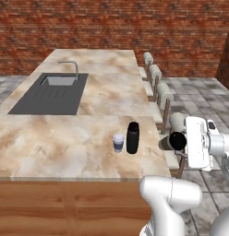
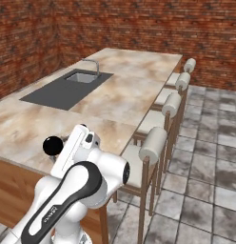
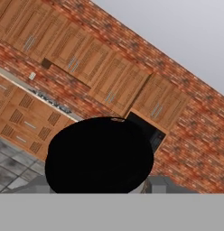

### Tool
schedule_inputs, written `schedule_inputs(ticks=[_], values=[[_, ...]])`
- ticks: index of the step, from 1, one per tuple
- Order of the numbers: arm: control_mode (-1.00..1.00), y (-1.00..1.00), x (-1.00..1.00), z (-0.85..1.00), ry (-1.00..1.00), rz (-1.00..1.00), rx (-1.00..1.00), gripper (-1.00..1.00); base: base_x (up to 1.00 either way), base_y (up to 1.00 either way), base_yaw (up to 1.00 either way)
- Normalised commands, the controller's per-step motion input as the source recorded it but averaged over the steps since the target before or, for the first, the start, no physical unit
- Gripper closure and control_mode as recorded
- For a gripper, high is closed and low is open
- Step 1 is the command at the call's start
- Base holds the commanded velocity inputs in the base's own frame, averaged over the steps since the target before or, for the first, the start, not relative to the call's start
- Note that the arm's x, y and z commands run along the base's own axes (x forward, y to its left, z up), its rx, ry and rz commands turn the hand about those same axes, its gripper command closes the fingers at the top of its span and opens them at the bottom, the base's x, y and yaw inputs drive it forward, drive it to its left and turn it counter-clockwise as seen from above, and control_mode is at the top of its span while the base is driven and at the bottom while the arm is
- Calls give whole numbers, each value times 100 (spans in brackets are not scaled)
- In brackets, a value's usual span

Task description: Move the drinks to the dining counter.

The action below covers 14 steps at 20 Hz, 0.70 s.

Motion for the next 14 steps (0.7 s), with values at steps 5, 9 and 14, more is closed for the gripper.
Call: schedule_inputs(ticks=[5,9,14], values=[[-100,-6,9,0,11,0,0,100,0,0,0],[-100,-26,10,0,25,-5,0,100,0,0,0],[-100,-50,7,-5,31,-10,-2,100,0,0,0]])
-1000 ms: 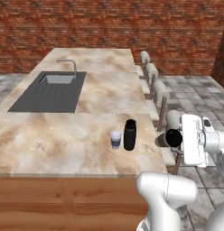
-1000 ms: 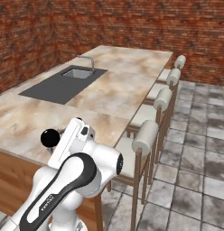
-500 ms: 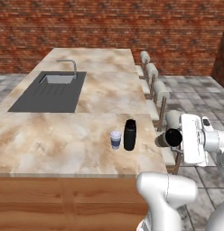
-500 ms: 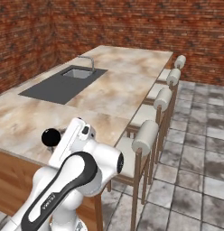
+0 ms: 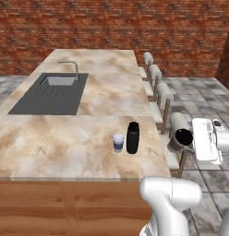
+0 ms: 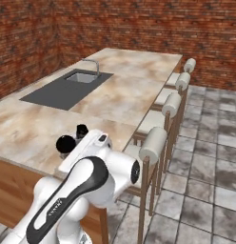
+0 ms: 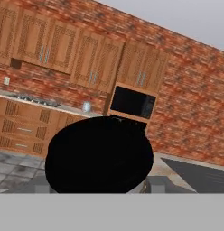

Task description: Move the drinks to the dining counter.

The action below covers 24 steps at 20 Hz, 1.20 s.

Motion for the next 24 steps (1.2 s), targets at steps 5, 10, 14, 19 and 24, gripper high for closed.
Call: schedule_inputs(ticks=[5,10,14,19,24], values=[[-100,-55,1,-5,31,-12,-6,100,0,0,0],[-100,-9,23,0,34,-11,-14,100,0,0,0],[-100,1,23,0,21,-10,-18,100,0,0,0],[-100,1,12,-3,7,-8,-14,100,0,0,0],[-100,1,1,-28,-6,-1,-1,100,0,0,0]])
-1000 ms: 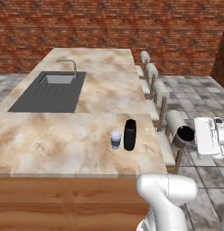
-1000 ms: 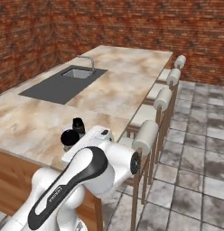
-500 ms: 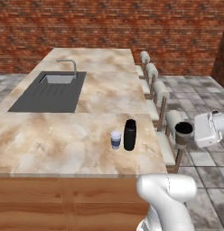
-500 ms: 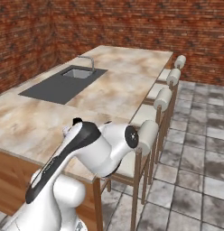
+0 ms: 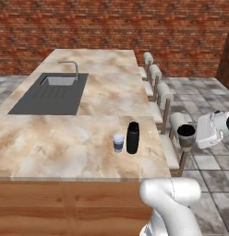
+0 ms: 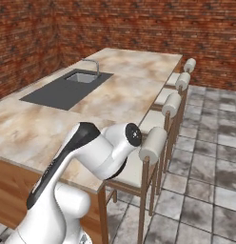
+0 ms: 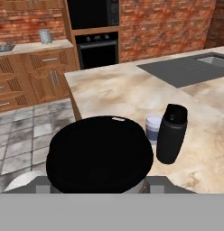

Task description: Move the drinks to the dining counter.

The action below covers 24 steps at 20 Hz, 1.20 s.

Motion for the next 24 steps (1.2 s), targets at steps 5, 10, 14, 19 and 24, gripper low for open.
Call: schedule_inputs(ticks=[5,10,14,19,24], values=[[-100,3,0,-41,-12,0,0,100,0,0,0],[-100,12,1,-34,-10,0,1,100,0,0,0],[-100,16,11,-17,-3,0,0,100,0,0,0],[-100,7,23,-6,-3,0,0,100,0,0,0],[-100,0,13,-11,-3,0,0,100,0,0,0]])
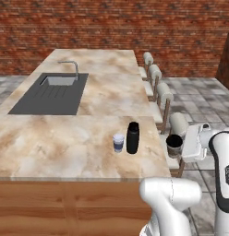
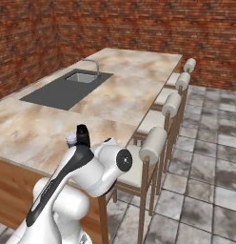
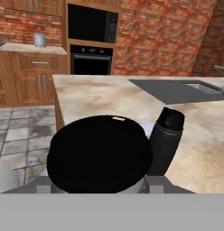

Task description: Move the drinks to the dining counter.

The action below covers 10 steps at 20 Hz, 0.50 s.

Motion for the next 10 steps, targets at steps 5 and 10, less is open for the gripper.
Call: schedule_inputs(ticks=[5,10], values=[[-100,0,22,-22,0,0,0,100,0,0,0],[-100,0,35,-22,0,0,0,100,0,0,0]])
